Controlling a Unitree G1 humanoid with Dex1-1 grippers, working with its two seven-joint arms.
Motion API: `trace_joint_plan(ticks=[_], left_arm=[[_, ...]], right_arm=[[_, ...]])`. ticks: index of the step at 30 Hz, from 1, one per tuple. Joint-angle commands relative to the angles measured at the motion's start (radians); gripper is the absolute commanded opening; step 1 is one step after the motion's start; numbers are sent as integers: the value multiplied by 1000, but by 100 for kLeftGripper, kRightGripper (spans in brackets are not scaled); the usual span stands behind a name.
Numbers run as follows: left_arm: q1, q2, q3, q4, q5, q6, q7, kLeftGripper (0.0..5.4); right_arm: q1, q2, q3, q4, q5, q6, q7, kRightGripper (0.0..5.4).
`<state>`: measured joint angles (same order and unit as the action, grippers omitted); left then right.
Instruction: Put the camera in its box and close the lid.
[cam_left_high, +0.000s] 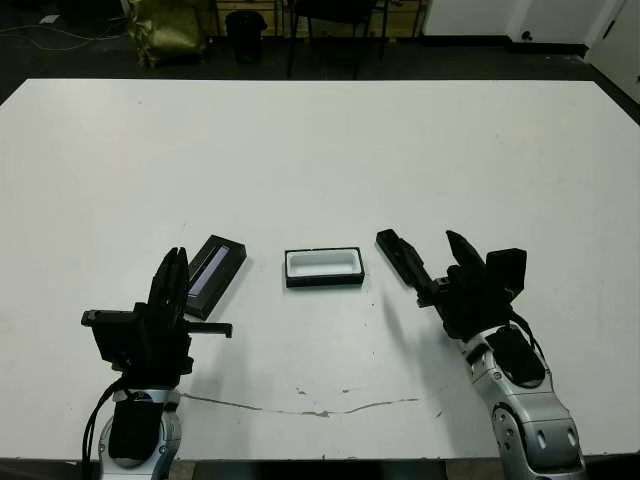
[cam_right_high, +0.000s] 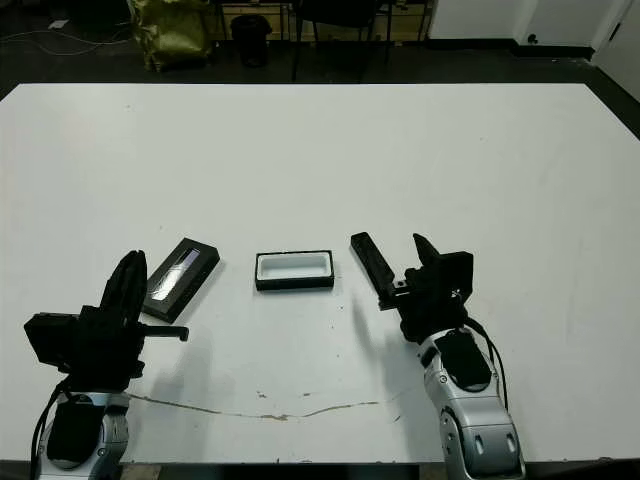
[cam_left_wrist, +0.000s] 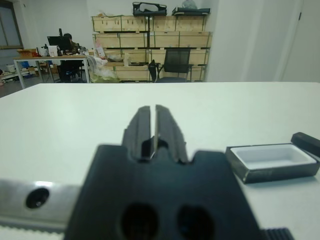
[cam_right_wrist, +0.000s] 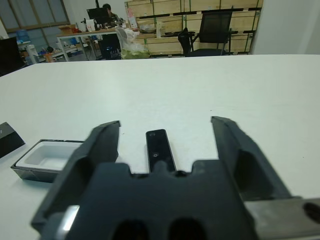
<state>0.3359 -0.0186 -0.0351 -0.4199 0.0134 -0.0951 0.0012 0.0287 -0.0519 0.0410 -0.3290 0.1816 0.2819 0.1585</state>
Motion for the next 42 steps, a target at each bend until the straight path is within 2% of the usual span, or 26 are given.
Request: trace_joint_plan(ticks=[1, 4, 8, 15, 22, 28, 32, 35, 39, 42], left_arm=[[13, 5, -3, -1, 13, 20, 4, 0], [11, 4, -4, 3, 11, 13, 2, 0], [14, 3, -5, -2, 8, 22, 0, 0], [17, 3, -6, -10, 12, 35, 2, 0], [20, 4, -7, -12, 11, 37, 1, 0], [19, 0, -9, -1, 19, 18, 6, 0], [20, -2, -9, -5, 8, 29, 1, 0], [24, -2, -11, -14, 10, 42, 4, 0], [21, 1, -9, -4, 5, 22, -1, 0], [23, -1, -10, -5, 8, 24, 2, 0]], right_arm=[[6, 6, -3, 10, -4, 9, -15, 483], [6, 9, 3, 2, -19, 31, -34, 537], [0, 13, 5, -2, -20, 73, -46, 537], [-26, 17, 11, 34, -38, 99, -61, 537], [-53, 27, -2, 116, -18, 74, -35, 537], [-83, 27, -2, 156, -14, 112, -28, 537], [-102, 21, 1, 193, -17, 97, -8, 539], [-114, 7, 14, 210, -39, 89, 3, 514], [-125, 0, 24, 220, -49, 99, 9, 433], [-128, 2, 24, 230, -45, 97, 17, 428]])
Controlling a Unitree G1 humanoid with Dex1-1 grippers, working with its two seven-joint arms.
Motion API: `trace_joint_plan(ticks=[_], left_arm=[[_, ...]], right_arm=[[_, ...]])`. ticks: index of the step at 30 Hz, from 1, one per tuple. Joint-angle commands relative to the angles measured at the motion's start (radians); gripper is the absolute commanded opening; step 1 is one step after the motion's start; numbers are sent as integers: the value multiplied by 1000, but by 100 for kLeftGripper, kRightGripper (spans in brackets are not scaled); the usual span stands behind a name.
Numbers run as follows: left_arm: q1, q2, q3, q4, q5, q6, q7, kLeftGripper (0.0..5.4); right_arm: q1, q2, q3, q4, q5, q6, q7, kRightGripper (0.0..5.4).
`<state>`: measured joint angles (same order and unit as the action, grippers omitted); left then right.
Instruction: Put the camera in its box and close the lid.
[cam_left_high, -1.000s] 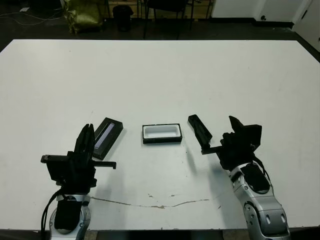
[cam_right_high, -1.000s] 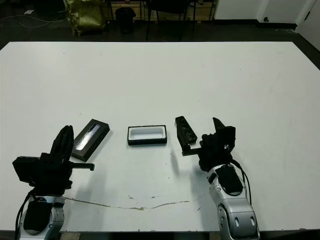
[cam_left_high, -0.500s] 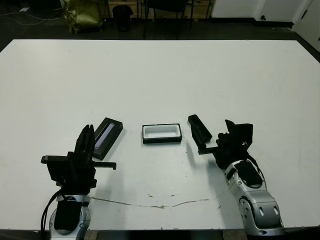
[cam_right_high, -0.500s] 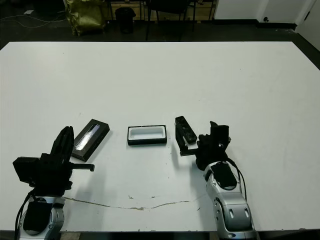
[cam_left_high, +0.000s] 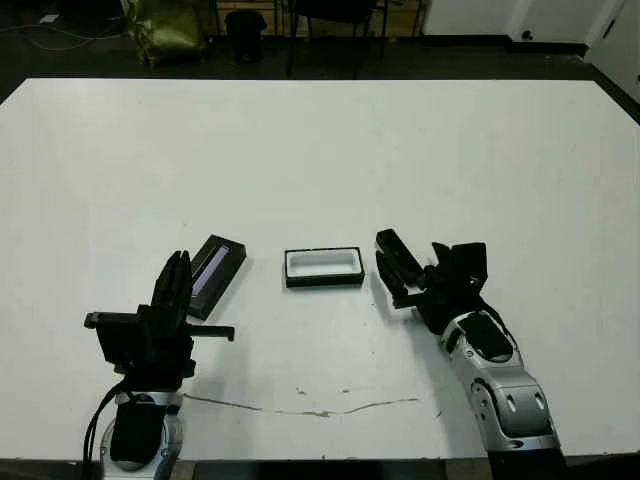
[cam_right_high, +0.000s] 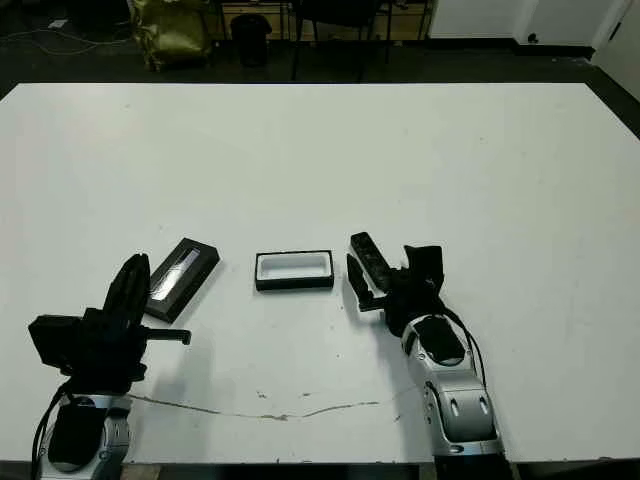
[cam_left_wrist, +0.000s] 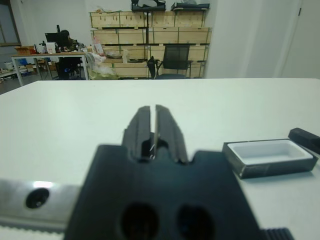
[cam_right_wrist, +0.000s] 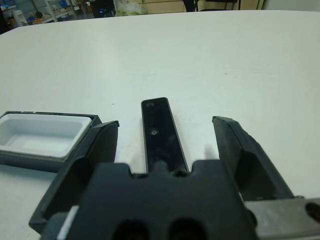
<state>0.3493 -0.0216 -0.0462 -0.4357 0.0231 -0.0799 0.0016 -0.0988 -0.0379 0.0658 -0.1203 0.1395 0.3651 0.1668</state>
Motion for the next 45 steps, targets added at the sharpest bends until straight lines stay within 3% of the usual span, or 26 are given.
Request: trace_joint_plan(ticks=[1, 5, 12, 17, 23, 27, 34, 40, 45], left_arm=[[10, 1, 1, 8, -1, 14, 3, 0], [11, 0, -1, 7, 6, 14, 8, 0], [9, 3, 2, 5, -2, 20, 4, 0], [12, 4, -1, -4, 9, 27, 7, 0], [13, 1, 3, -13, -10, 36, 2, 0], [13, 3, 2, -18, -6, 42, 5, 0], [11, 0, 2, -18, -4, 35, 8, 0], [11, 1, 3, -18, -8, 28, 8, 0], [14, -2, 1, -32, -4, 44, 15, 0]], right_arm=[[-1, -13, 0, 25, -2, 13, 12, 435], [-7, -21, 5, 35, -9, 31, 20, 449], [-10, -45, 25, 64, -31, 17, 45, 333], [-16, -57, 32, 81, -31, 55, 55, 303], [-38, -102, 74, 121, -76, 103, 72, 343], [-43, -100, 97, 156, -118, 128, 41, 265], [-41, -25, 72, 238, -133, 184, -62, 105], [-50, 1, 48, 294, -128, 211, -94, 89], [-48, -5, 38, 330, -121, 178, -77, 88]])
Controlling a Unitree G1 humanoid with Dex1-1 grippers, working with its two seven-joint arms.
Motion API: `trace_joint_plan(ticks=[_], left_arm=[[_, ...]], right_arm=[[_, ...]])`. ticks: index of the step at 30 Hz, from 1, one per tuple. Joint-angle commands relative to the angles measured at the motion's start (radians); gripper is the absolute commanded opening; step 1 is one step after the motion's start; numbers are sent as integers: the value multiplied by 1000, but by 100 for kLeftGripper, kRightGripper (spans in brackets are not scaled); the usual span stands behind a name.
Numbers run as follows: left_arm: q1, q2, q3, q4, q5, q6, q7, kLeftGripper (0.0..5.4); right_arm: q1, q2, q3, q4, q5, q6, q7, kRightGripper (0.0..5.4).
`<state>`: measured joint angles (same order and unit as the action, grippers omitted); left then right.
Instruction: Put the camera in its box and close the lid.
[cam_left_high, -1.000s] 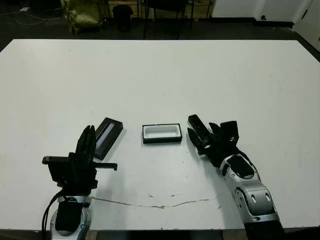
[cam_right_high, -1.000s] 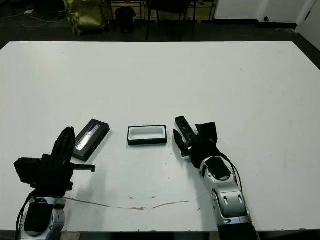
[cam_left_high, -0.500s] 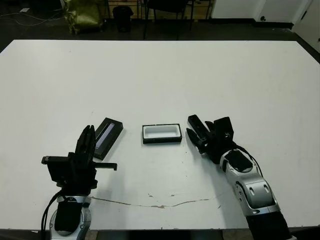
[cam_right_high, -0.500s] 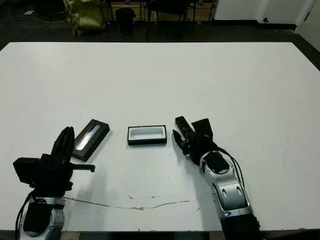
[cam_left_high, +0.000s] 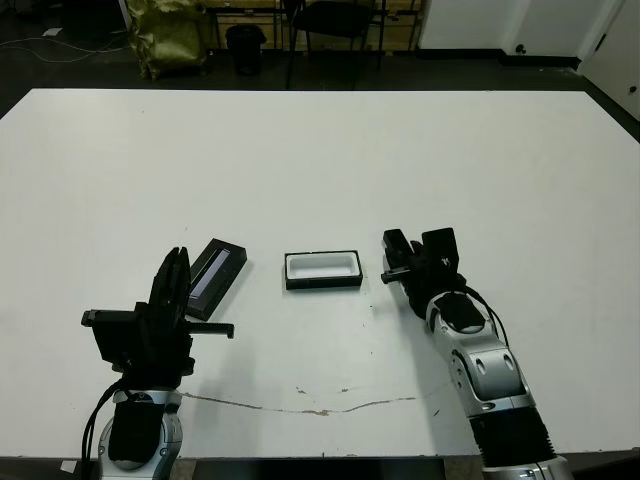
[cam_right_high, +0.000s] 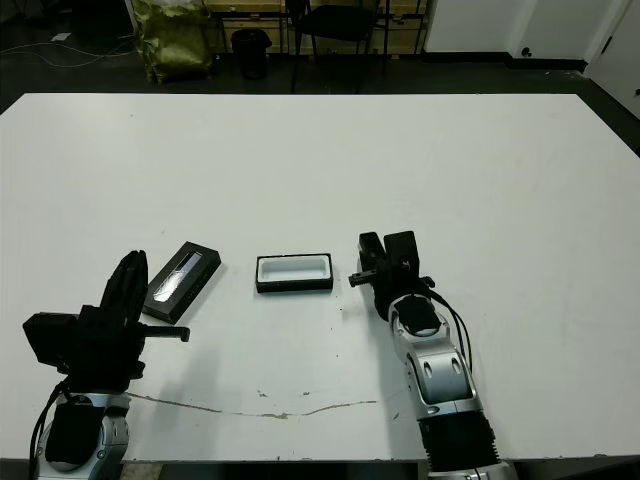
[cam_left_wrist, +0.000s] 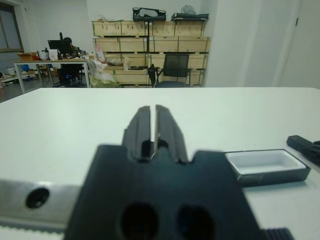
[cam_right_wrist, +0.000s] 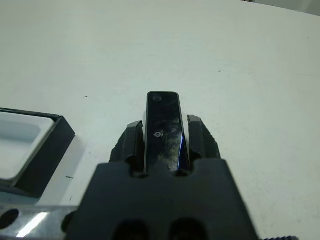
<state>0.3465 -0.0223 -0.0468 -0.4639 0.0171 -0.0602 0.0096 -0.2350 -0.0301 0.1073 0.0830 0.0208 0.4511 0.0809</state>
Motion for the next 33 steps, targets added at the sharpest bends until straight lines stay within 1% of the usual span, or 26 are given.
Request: trace_joint_plan(ticks=[1, 7, 9, 12, 15, 17, 18, 19, 21, 24, 26, 29, 33], left_arm=[[18, -2, 1, -7, 0, 28, 7, 0], [24, 3, 4, -12, -4, 34, 3, 0], [26, -1, 2, -19, -4, 46, 7, 0], [20, 3, 5, 0, -3, 22, 4, 0], [24, -2, 2, -5, -1, 31, 8, 0], [25, -1, 0, -8, 5, 35, 10, 0], [26, -1, -1, -8, 7, 36, 11, 0], [25, -1, -2, -6, 7, 34, 11, 0], [25, -1, -3, -1, 7, 28, 11, 0], [28, -1, -8, -1, 9, 28, 12, 0], [29, -3, -11, -8, 9, 37, 12, 0], [28, -5, -12, -13, 13, 47, 17, 0], [22, -4, -7, 4, 13, 28, 17, 0]], right_arm=[[89, -15, -4, 133, -2, 83, 14, 88], [97, -18, -15, 127, 12, 70, 45, 88], [101, -29, -25, 127, 30, 38, 82, 88], [97, -54, -64, 123, 87, -25, 170, 86], [88, -89, -98, 64, 147, -55, 254, 86], [82, -140, -86, 1, 127, -88, 286, 86], [75, -161, -88, -42, 131, -69, 298, 86], [66, -183, -95, -75, 151, -47, 323, 86], [29, -237, -114, -119, 208, 6, 402, 85], [-34, -300, -134, -144, 258, 62, 478, 85], [-82, -331, -140, -144, 278, 82, 510, 85], [-162, -354, -145, -120, 321, 109, 560, 85], [-272, -377, -130, -56, 355, 115, 650, 85]])
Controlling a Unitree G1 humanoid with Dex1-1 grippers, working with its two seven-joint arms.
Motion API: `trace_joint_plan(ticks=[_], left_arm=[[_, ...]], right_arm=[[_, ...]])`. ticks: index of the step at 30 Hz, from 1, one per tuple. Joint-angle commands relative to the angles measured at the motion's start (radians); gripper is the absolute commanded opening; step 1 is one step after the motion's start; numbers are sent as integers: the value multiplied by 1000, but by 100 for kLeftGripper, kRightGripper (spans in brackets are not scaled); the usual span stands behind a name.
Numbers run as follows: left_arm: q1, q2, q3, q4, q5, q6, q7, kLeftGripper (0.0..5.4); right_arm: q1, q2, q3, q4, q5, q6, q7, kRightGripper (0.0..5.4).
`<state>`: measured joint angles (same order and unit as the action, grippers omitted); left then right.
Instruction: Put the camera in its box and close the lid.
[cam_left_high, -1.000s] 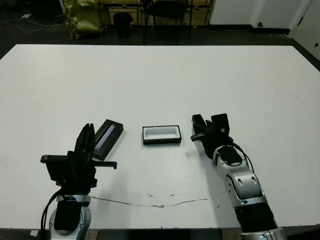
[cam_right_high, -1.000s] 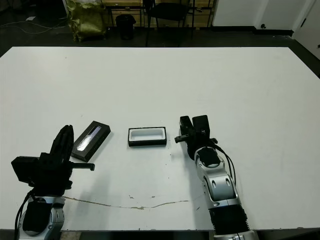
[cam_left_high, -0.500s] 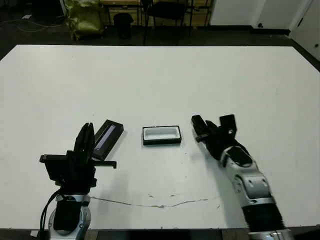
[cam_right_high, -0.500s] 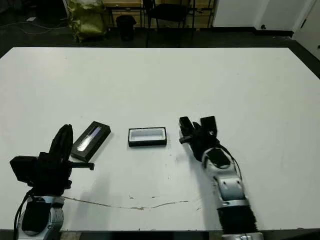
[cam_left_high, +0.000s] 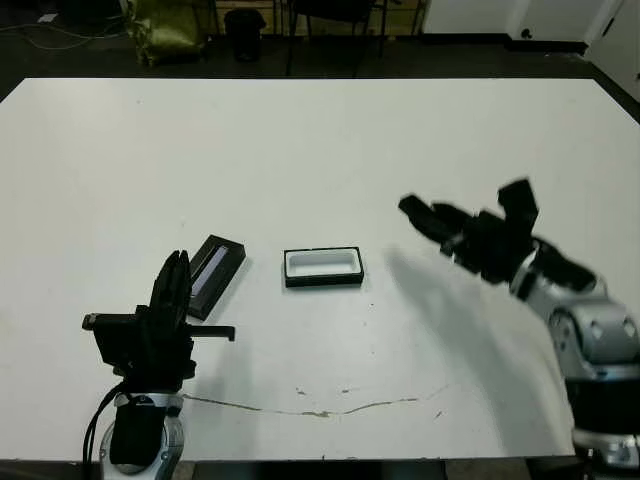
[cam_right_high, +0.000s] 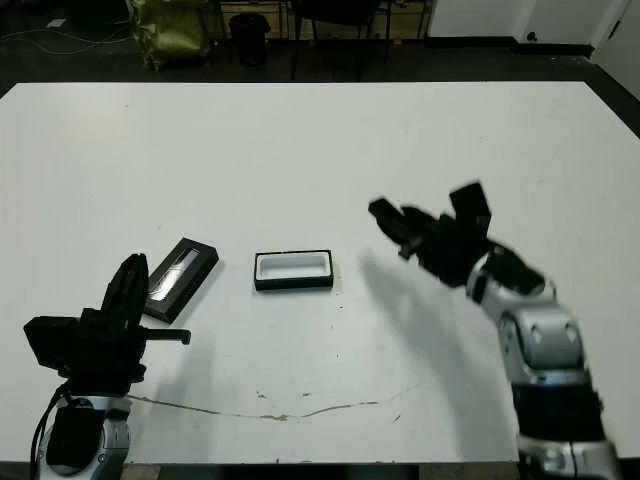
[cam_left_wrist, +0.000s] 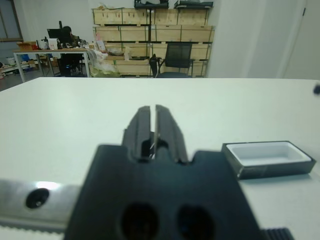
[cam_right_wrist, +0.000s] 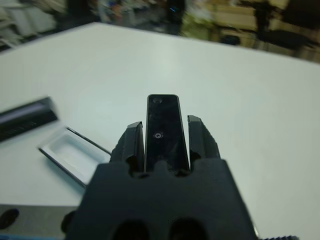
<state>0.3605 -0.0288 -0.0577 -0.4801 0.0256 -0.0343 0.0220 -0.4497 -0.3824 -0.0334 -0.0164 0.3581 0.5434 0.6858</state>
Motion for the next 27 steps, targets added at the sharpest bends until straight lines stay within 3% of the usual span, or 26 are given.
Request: trace_joint_plan(ticks=[1, 8, 12, 16, 19, 27], left_arm=[[9, 1, 3, 19, 6, 2, 5, 0], [21, -1, -3, 9, 4, 13, 5, 0], [22, -5, -6, 16, 9, 3, 10, 0], [24, -10, -12, 15, 8, 1, 11, 0], [24, -11, -14, 16, 16, -1, 15, 0], [24, -13, -17, 19, 14, -1, 15, 0]], right_arm=[[-83, -32, 22, 59, 11, 12, 65, 85], [-215, -58, 110, 136, -25, -16, 189, 85], [-284, -57, 167, 213, -56, -72, 280, 85], [-334, -30, 199, 323, -57, -97, 366, 85], [-353, -2, 218, 405, -53, -157, 450, 85], [-363, 36, 313, 475, -155, -231, 494, 85]])
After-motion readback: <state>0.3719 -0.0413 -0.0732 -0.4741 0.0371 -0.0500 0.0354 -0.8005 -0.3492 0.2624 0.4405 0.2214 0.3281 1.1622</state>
